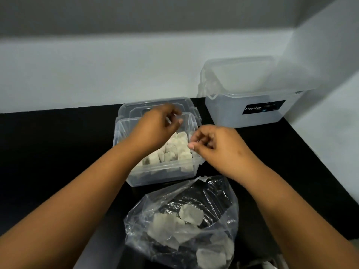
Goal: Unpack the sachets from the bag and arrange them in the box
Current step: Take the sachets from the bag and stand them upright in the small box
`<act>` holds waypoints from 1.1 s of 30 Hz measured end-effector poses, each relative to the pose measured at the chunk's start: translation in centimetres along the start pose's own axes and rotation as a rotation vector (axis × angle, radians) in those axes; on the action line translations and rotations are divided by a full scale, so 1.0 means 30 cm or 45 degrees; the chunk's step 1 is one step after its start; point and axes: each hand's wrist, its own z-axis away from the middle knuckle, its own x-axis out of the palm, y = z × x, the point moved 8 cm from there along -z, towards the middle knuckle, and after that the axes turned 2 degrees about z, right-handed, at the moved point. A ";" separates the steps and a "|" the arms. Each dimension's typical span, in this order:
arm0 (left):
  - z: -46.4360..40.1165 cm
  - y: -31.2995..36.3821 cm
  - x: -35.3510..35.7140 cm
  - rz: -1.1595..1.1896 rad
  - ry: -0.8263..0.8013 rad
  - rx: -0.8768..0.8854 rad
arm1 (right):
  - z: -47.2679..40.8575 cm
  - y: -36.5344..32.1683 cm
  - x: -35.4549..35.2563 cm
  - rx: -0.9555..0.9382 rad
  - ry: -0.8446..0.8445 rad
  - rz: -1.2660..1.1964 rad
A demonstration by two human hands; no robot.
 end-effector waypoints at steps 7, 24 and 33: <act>0.293 0.078 -0.062 0.104 0.144 0.129 | 0.157 0.042 0.301 -0.132 -0.710 0.084; 0.579 0.005 0.342 -0.229 -0.467 0.167 | 0.181 0.181 0.506 -0.310 -0.692 0.424; 0.627 -0.042 0.452 -0.462 -0.639 0.029 | 0.185 0.205 0.486 -0.201 -0.599 0.345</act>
